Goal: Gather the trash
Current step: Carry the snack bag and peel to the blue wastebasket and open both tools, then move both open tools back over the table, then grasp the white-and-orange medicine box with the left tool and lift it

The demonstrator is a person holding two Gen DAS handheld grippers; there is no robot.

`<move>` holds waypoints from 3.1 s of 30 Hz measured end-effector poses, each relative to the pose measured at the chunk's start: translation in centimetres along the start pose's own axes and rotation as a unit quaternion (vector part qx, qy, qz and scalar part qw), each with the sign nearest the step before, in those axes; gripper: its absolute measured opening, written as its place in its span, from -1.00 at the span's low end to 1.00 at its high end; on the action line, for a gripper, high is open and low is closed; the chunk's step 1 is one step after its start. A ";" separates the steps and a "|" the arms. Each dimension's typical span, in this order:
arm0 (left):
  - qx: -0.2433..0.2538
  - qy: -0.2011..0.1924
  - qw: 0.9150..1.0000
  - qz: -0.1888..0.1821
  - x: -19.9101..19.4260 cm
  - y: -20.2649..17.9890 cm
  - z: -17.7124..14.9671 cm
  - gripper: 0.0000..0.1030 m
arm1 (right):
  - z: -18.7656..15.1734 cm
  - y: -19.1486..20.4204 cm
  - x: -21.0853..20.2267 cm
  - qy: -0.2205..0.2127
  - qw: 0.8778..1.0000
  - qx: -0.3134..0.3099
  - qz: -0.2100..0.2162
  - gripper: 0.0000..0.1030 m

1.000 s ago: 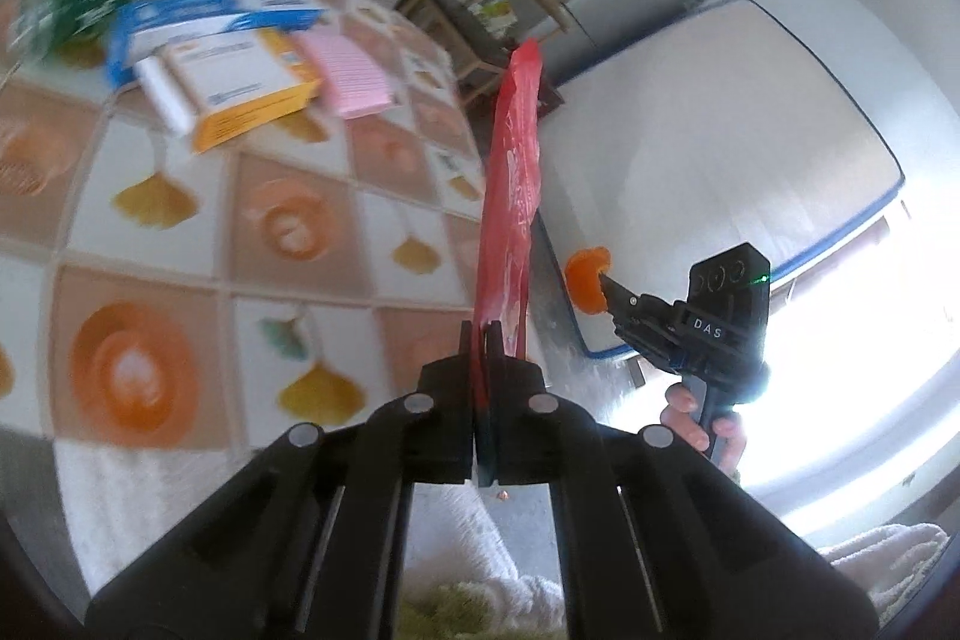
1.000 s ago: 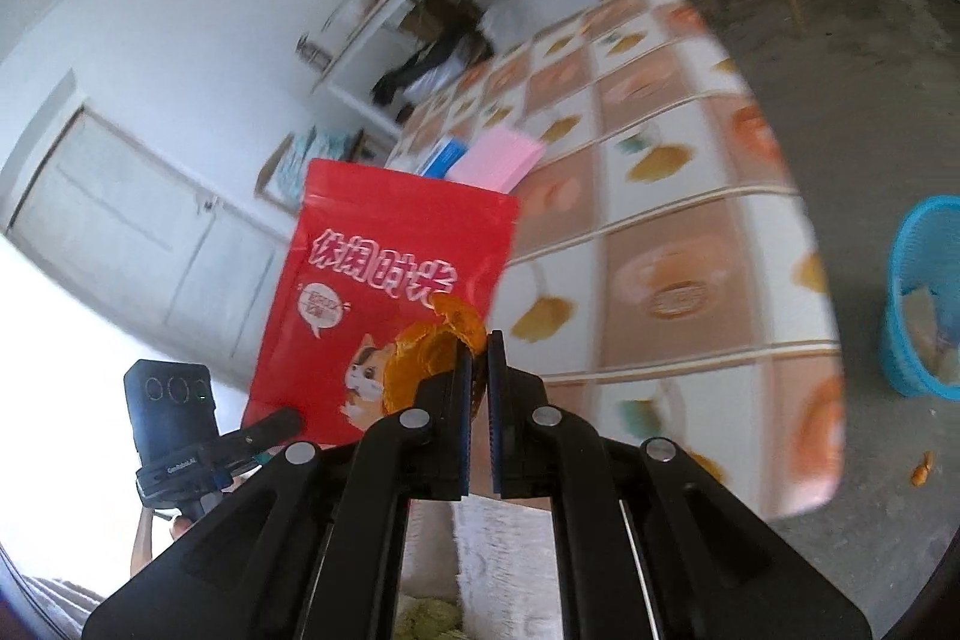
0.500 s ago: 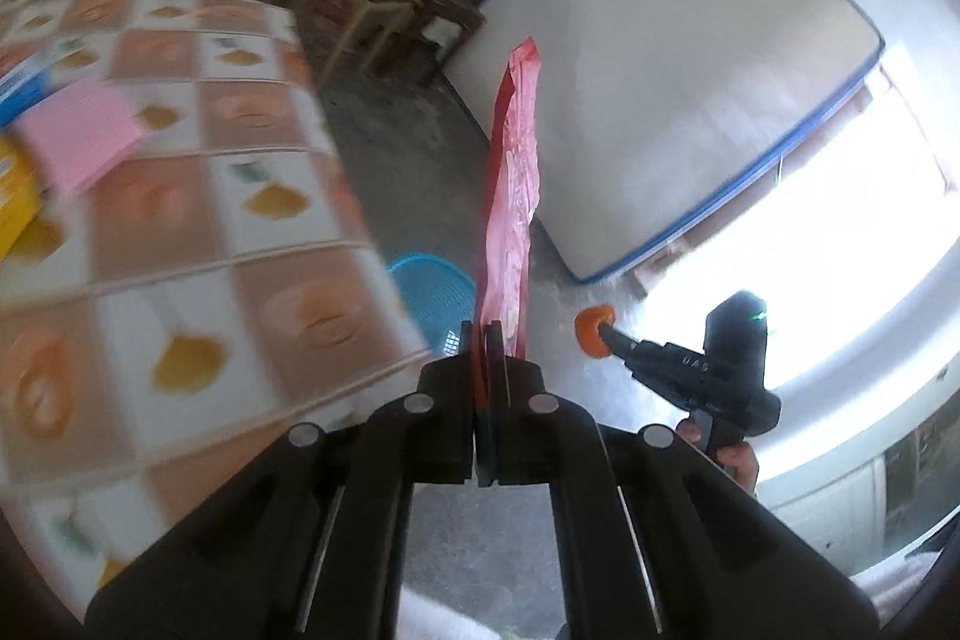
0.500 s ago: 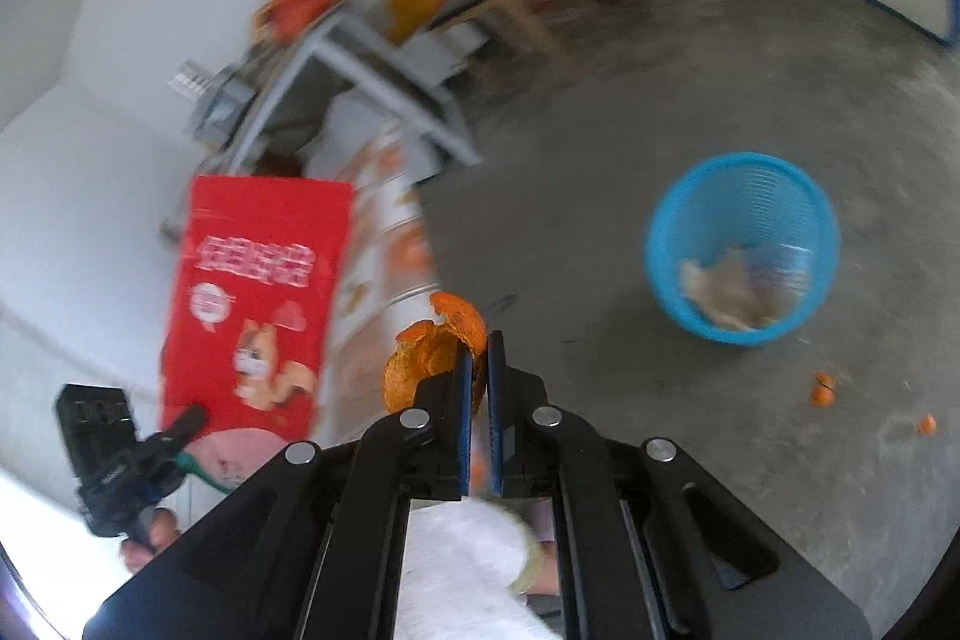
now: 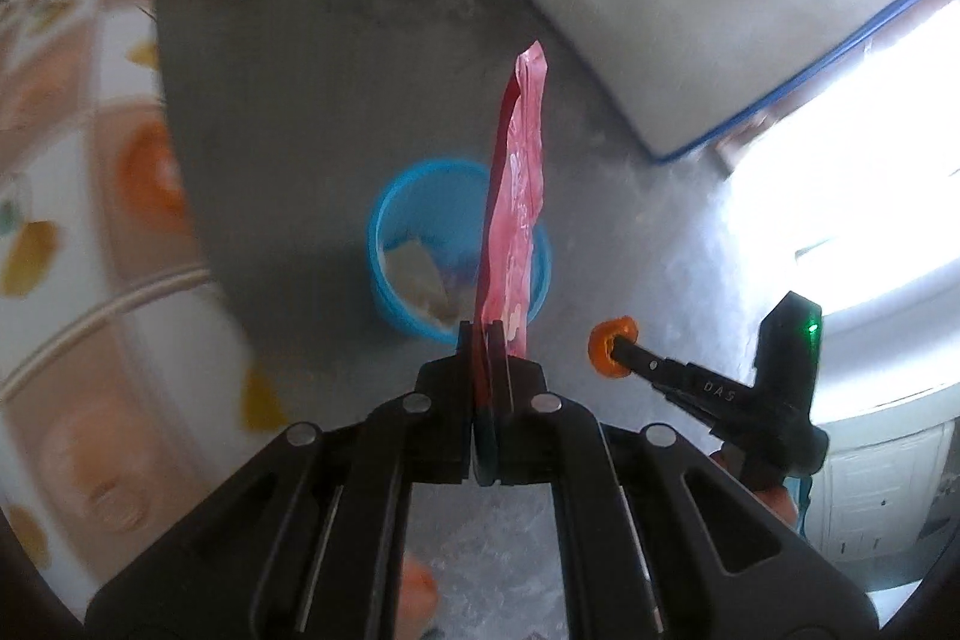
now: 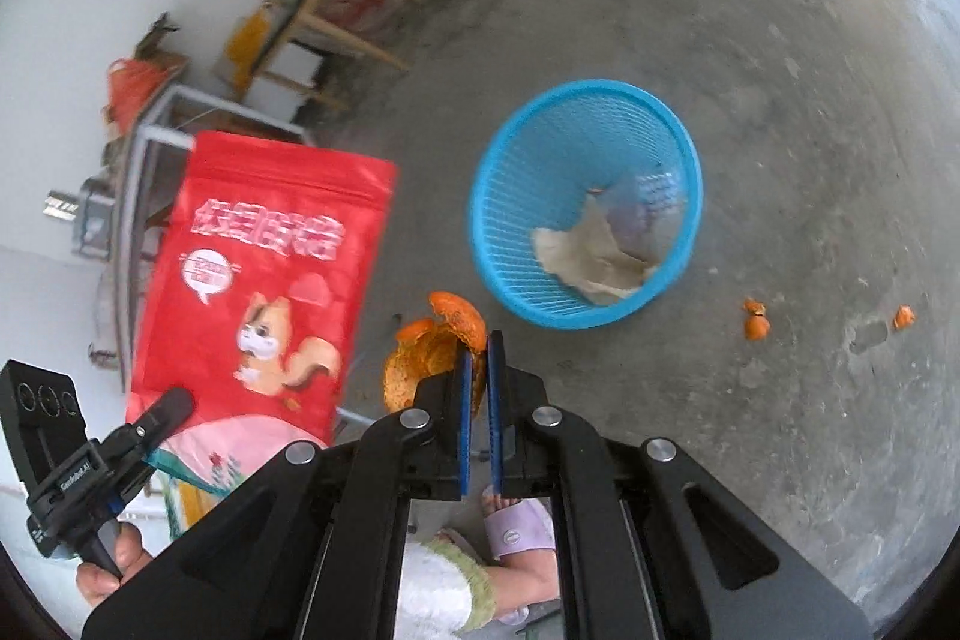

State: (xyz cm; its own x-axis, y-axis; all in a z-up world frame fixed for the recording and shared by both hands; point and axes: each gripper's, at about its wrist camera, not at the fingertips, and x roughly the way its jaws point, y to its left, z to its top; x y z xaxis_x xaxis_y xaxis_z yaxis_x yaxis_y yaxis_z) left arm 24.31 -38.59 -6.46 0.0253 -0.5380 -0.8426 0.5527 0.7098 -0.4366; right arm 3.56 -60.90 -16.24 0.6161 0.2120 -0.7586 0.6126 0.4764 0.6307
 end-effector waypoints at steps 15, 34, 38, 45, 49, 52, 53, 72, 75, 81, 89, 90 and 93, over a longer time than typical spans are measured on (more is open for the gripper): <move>0.074 0.034 0.989 0.127 11.6 -3.2 6.1 -0.66 | 5.6 -3.1 10.0 0.044 0.997 0.042 -0.055 -0.87; 0.066 -0.037 0.996 0.046 3.5 -3.4 5.8 0.26 | 3.8 -6.4 8.4 0.019 0.997 0.058 -0.044 -0.24; 0.080 -0.085 0.993 0.033 -3.2 -2.4 2.8 0.42 | 1.4 -5.9 4.9 0.001 0.999 0.045 -0.024 0.00; 0.083 -0.162 0.983 0.033 -13.1 3.2 -6.9 0.56 | -2.1 -2.7 1.1 0.009 1.000 -0.003 0.016 0.07; 0.034 -0.212 0.975 0.060 -18.3 8.4 -12.4 0.56 | -2.5 2.8 -0.4 0.013 0.997 -0.073 0.020 0.07; 0.001 -0.250 0.965 0.082 -22.1 12.0 -16.1 0.56 | -2.7 7.8 -1.5 0.009 0.991 -0.126 0.040 0.15; -0.011 -0.263 0.960 0.092 -23.3 13.1 -17.3 0.56 | -3.0 9.9 -1.8 0.008 0.988 -0.146 0.048 0.20; -0.168 -0.345 0.920 0.076 -29.2 27.1 -25.8 0.61 | -20.3 42.9 10.0 0.218 0.854 -0.433 0.189 0.27; -0.194 -0.340 0.918 0.062 -28.6 28.5 -25.2 0.61 | -22.3 46.2 13.3 0.246 0.838 -0.452 0.180 0.27; -0.252 -0.347 0.904 0.003 -27.7 31.8 -25.0 0.61 | -24.4 50.6 20.0 0.261 0.824 -0.490 0.109 0.27; -0.255 -0.347 0.902 -0.022 -27.0 32.7 -24.3 0.60 | -25.6 51.6 23.0 0.267 0.819 -0.500 0.094 0.27; -0.256 -0.347 0.902 -0.025 -27.0 32.7 -24.2 0.60 | -25.8 51.5 23.0 0.269 0.819 -0.498 0.096 0.27; -0.256 -0.348 0.901 -0.034 -26.7 32.6 -23.9 0.60 | -26.4 51.6 23.4 0.277 0.816 -0.499 0.093 0.27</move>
State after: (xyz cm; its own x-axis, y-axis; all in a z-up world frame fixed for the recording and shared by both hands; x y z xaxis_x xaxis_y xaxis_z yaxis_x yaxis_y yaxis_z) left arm 21.70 9.79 -5.72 0.6201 -0.6172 -0.4844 0.1200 0.6847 -0.7189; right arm 36.49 -8.81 -5.76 0.1641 0.5817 -0.7967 -0.3446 0.7906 0.5062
